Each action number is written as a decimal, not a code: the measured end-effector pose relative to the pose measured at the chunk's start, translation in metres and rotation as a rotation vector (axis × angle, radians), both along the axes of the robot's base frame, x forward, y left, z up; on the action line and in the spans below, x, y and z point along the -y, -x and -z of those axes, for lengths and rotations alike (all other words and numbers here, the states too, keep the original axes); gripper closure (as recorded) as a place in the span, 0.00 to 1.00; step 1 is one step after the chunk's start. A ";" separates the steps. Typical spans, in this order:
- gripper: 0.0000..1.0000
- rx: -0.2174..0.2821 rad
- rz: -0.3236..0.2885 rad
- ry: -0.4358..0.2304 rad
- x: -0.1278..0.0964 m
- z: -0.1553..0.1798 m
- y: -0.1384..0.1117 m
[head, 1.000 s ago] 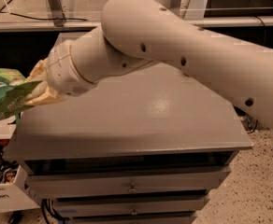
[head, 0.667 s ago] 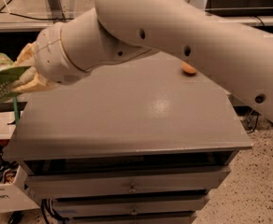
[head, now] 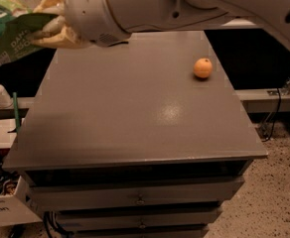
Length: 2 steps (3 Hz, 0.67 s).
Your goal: Pick green rice chip bag
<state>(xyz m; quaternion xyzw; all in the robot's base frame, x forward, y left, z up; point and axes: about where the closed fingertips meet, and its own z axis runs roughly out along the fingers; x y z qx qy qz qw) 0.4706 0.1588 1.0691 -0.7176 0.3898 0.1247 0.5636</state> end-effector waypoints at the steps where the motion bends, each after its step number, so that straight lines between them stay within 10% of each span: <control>1: 1.00 0.057 0.102 -0.026 0.054 -0.027 -0.009; 2: 1.00 0.084 0.209 0.018 0.096 -0.027 -0.023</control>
Offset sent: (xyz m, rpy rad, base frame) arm 0.0480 -0.1525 0.0119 -0.0759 -0.0867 -0.3398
